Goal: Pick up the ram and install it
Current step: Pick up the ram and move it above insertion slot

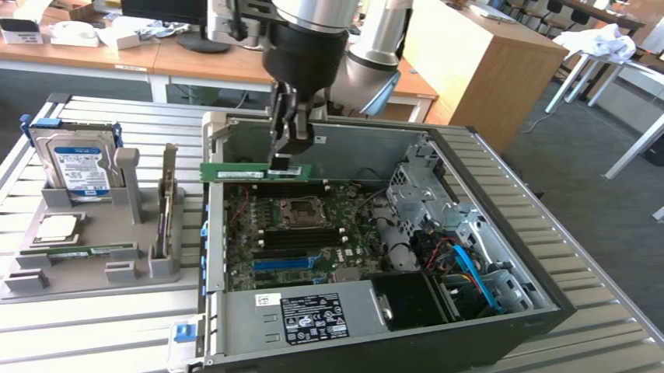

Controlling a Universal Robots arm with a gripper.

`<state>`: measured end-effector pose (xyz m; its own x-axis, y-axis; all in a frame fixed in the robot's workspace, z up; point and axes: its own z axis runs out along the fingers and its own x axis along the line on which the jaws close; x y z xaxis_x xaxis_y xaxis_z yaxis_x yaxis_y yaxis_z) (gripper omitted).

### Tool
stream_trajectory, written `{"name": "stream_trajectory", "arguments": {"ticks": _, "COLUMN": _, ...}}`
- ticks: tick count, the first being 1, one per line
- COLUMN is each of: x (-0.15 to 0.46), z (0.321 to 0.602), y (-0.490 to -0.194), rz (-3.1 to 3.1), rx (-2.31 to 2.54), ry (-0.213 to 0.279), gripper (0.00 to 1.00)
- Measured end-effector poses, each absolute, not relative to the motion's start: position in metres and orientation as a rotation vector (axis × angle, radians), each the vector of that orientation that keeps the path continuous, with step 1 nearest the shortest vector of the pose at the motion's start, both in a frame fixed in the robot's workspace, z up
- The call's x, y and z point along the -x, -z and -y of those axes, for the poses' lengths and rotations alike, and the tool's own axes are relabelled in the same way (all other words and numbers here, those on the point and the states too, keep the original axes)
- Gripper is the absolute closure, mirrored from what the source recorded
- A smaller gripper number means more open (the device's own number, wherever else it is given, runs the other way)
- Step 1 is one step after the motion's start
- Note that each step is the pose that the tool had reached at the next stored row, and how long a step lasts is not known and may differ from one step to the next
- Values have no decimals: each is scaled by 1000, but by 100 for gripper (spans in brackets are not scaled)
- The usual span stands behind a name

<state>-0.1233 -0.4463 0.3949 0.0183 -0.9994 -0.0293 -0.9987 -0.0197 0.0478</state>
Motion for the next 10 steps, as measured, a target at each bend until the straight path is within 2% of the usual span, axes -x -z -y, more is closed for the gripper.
{"name": "stream_trajectory", "arguments": {"ticks": 10, "x": 102, "z": 447, "y": -395, "rz": 2189, "rx": -2231, "ry": 86, "gripper": 89}}
